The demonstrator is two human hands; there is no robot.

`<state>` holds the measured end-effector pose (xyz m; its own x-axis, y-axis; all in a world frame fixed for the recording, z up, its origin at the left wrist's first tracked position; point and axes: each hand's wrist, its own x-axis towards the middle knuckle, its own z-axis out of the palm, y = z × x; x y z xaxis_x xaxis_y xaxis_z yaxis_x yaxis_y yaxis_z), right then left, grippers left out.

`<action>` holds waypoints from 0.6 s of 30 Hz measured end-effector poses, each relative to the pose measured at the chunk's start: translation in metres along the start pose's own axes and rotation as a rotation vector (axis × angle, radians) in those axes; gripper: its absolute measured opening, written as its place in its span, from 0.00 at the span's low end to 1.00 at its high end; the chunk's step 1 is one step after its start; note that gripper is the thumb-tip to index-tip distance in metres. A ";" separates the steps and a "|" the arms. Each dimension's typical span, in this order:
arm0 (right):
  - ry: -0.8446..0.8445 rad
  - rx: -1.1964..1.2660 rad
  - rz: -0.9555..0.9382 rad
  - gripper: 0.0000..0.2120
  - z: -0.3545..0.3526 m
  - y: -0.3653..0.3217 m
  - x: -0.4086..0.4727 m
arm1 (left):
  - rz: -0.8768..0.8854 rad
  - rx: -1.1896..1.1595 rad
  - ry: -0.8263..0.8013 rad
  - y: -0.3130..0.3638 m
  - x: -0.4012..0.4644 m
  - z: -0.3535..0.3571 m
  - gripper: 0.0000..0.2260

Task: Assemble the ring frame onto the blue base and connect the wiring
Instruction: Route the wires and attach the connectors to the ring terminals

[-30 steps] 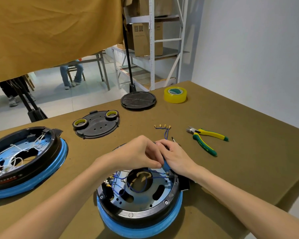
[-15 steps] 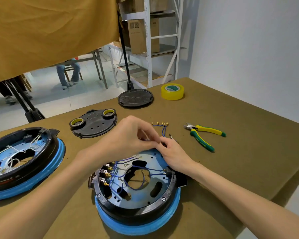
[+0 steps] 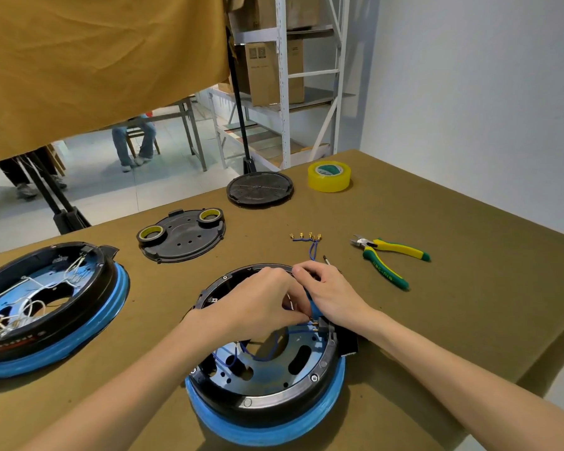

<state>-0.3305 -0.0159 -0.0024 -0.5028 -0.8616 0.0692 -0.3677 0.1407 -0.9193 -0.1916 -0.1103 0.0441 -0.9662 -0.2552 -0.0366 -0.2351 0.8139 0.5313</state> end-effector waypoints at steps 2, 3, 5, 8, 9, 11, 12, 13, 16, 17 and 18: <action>-0.001 0.005 0.000 0.12 0.000 0.000 0.000 | 0.004 -0.030 0.001 -0.003 0.000 0.001 0.03; -0.002 0.007 0.000 0.12 0.000 0.001 0.000 | 0.004 -0.042 0.006 -0.004 -0.001 0.002 0.03; -0.001 0.007 0.002 0.13 0.000 0.001 0.001 | 0.005 -0.064 0.014 -0.006 -0.001 0.002 0.03; 0.000 0.004 -0.004 0.13 0.000 0.003 0.001 | 0.011 -0.089 0.000 -0.007 0.000 0.000 0.02; -0.002 0.001 -0.006 0.13 0.000 0.003 0.001 | 0.010 -0.093 -0.006 -0.008 0.000 0.000 0.02; -0.005 0.000 -0.006 0.13 0.000 0.003 0.001 | 0.006 -0.096 -0.015 -0.009 0.001 -0.001 0.02; -0.006 -0.001 -0.006 0.13 0.000 0.003 0.001 | 0.003 -0.099 -0.017 -0.010 0.001 0.000 0.02; -0.007 -0.001 -0.006 0.13 0.000 0.003 0.001 | 0.000 -0.099 -0.016 -0.010 0.002 0.000 0.02; -0.010 0.002 -0.006 0.13 0.000 0.002 0.001 | -0.006 -0.100 -0.010 -0.012 0.002 0.001 0.02; -0.011 0.004 -0.004 0.13 0.000 0.002 0.001 | -0.007 -0.112 -0.011 -0.012 0.003 0.001 0.02; -0.010 0.005 -0.002 0.13 0.000 0.002 0.001 | -0.006 -0.131 -0.015 -0.012 0.003 0.002 0.02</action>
<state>-0.3317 -0.0163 -0.0040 -0.4937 -0.8670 0.0672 -0.3650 0.1364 -0.9210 -0.1915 -0.1201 0.0361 -0.9665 -0.2515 -0.0520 -0.2260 0.7370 0.6369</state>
